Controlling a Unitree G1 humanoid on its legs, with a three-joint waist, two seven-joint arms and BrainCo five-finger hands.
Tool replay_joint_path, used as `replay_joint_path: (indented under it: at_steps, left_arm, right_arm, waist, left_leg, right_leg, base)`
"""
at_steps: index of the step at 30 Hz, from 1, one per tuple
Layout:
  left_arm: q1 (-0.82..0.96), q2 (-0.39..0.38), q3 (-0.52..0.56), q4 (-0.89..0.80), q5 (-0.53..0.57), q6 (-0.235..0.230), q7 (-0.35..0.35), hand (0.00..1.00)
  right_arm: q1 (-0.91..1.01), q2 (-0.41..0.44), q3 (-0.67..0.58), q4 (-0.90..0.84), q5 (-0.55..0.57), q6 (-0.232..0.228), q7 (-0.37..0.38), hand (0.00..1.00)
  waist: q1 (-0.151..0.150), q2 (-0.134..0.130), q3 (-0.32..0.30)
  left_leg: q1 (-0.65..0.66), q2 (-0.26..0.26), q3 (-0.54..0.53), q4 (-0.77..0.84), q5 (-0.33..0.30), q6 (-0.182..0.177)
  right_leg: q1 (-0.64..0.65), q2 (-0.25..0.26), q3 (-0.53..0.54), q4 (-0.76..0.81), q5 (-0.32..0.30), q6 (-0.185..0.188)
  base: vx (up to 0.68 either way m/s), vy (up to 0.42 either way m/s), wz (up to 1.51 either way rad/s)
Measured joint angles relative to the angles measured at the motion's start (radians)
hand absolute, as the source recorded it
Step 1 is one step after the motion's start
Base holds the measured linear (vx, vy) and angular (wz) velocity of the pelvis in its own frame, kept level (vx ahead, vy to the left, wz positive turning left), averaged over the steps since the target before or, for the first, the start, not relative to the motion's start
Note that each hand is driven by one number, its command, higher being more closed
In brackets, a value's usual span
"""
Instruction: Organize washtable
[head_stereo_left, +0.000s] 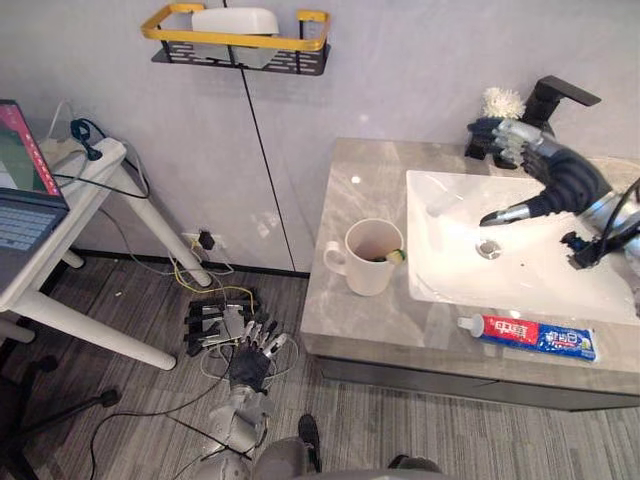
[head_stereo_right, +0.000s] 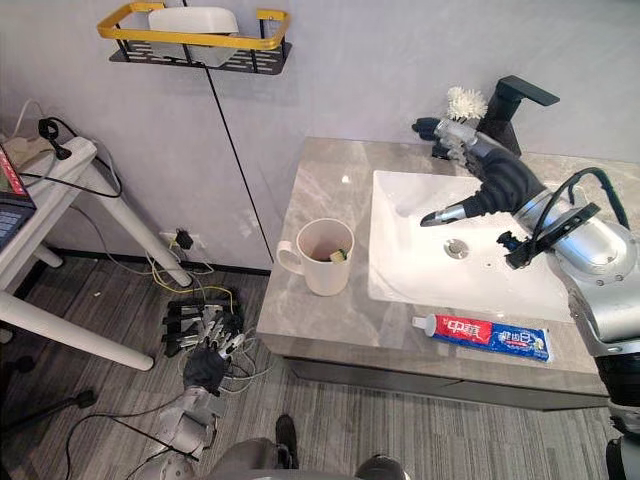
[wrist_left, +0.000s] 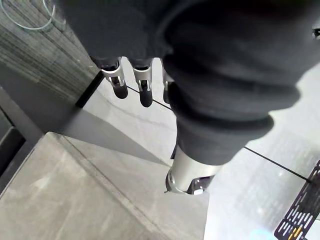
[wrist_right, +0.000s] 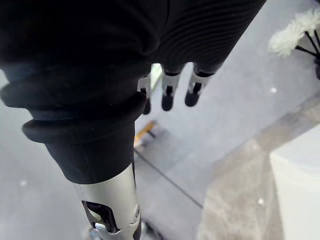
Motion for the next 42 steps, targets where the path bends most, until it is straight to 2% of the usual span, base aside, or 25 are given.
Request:
replay_joint_path:
  at_steps: [6,13,20,24,28,29,34,42]
  left_arm:
    - [0.03,0.0,-0.013,0.008,0.002,0.003,-0.023,0.0]
    - [0.033,0.009,-0.034,0.007,0.002,0.008,-0.025,0.0]
    - [0.042,0.02,-0.034,0.007,0.002,0.014,-0.039,0.0]
    - [0.058,0.036,-0.04,0.007,0.002,0.022,-0.045,0.0]
    - [0.06,0.036,-0.042,0.007,0.013,0.036,-0.045,0.0]
    - [0.06,0.035,-0.043,0.007,0.016,0.04,-0.045,0.0]
    - [0.06,0.036,-0.041,0.007,0.017,0.042,-0.045,0.0]
    - [0.061,0.036,-0.038,0.007,0.016,0.043,-0.045,0.0]
  right_arm:
    - [0.042,-0.023,0.001,0.06,-0.038,0.0,-0.001,0.0]
    - [0.149,-0.166,-0.001,0.147,-0.101,0.002,0.002,0.0]
    - [0.217,-0.171,-0.031,0.198,-0.127,0.005,0.018,0.0]
    - [0.255,-0.138,-0.031,0.199,-0.13,0.013,0.019,0.0]
    - [0.265,-0.065,-0.032,0.196,-0.13,0.026,0.018,0.0]
    - [0.276,-0.022,-0.039,0.184,-0.13,0.027,0.019,0.0]
    - [0.302,0.045,-0.074,0.172,-0.139,0.031,0.017,0.0]
    - [0.375,0.082,-0.138,0.147,-0.167,0.032,0.013,0.0]
  waist:
    - [-0.003,-0.013,-0.041]
    - [-0.003,-0.025,-0.052]
    - [-0.003,-0.045,-0.067]
    - [-0.003,-0.055,-0.072]
    - [-0.003,-0.062,-0.075]
    - [-0.003,-0.064,-0.074]
    - [-0.002,-0.064,-0.074]
    - [-0.003,-0.066,-0.074]
  left_leg:
    - [0.062,-0.006,0.015,-0.08,0.028,-0.009]
    - [0.103,-0.009,0.015,-0.202,0.085,-0.016]
    - [0.097,-0.008,0.016,-0.208,0.089,-0.015]
    - [0.097,-0.009,0.019,-0.205,0.091,-0.016]
    - [0.098,-0.009,0.02,-0.205,0.093,-0.017]
    - [0.098,-0.008,0.022,-0.205,0.094,-0.018]
    - [0.097,-0.008,0.023,-0.211,0.094,-0.018]
    - [0.092,-0.007,0.027,-0.211,0.095,-0.017]
  right_leg:
    - [0.029,0.012,0.022,-0.035,0.01,0.003]
    - [0.028,0.029,0.023,-0.05,0.014,0.006]
    - [0.011,0.031,0.029,-0.051,0.014,0.006]
    - [0.011,0.031,0.049,-0.051,0.014,0.006]
    - [0.011,0.031,0.051,-0.051,0.014,0.005]
    - [0.01,0.031,0.054,-0.051,0.015,0.005]
    - [0.005,0.032,0.064,-0.051,0.018,0.006]
    - [-0.002,0.034,0.072,-0.054,0.024,0.006]
  base:
    - [0.0,-0.011,-0.09]
    - [-0.03,-0.011,-0.01]
    - [0.01,-0.003,-0.01]
    - [0.0,0.0,0.0]
    - [-0.01,0.001,0.0]
    - [-0.03,0.007,-0.02]
    - [-0.04,0.01,-0.03]
    - [-0.01,0.002,-0.02]
